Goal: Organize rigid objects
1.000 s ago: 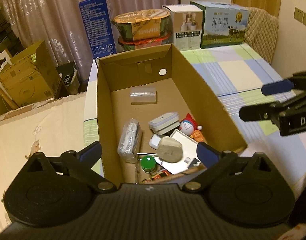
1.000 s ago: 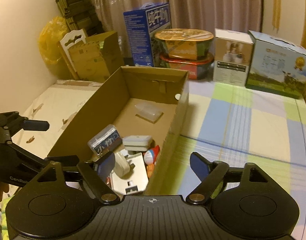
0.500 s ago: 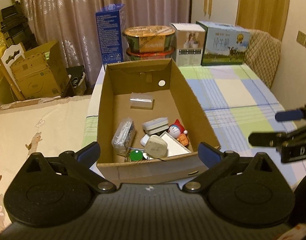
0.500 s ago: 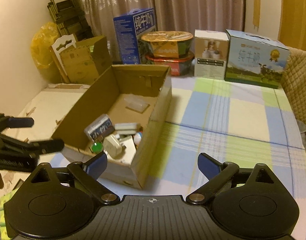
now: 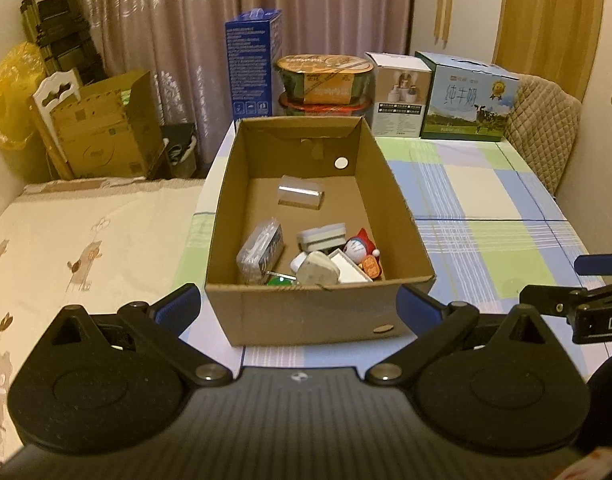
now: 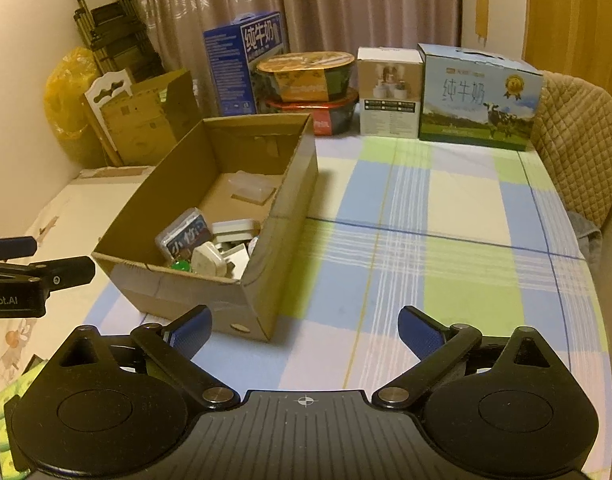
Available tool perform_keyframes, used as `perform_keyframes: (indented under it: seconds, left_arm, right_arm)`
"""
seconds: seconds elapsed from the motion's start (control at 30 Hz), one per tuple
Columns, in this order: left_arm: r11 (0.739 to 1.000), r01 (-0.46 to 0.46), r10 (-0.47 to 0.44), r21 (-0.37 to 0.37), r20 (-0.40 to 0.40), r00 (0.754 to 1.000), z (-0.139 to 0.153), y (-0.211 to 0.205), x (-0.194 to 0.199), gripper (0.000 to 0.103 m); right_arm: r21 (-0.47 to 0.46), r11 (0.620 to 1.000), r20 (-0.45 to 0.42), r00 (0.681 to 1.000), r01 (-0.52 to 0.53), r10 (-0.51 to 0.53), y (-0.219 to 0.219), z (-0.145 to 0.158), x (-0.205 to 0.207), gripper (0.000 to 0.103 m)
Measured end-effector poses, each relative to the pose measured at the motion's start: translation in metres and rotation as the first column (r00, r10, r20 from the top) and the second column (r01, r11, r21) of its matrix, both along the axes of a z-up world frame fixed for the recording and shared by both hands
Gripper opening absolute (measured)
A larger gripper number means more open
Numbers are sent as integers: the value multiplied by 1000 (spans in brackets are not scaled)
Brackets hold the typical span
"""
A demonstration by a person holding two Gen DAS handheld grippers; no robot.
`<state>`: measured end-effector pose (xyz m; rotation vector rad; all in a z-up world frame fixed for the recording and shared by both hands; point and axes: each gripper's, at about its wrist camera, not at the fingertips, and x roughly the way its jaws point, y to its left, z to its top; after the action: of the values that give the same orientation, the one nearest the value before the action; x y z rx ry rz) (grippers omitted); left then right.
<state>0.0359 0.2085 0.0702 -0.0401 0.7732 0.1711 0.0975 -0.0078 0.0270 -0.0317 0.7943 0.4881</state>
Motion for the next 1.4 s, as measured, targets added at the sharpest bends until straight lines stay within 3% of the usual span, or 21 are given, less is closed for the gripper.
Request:
perform_keyframes:
  seconds: [0.5, 1.4]
  left_arm:
    - [999, -43, 43, -10, -10, 999, -8, -9, -21, 102]
    - [999, -46, 45, -23, -45, 998, -29, -18, -32, 102]
  right_arm:
    - [22, 1000, -12, 1000, 12, -12, -9, -2, -17, 97]
    - [-22, 999, -4, 999, 40, -40, -5, -19, -21, 97]
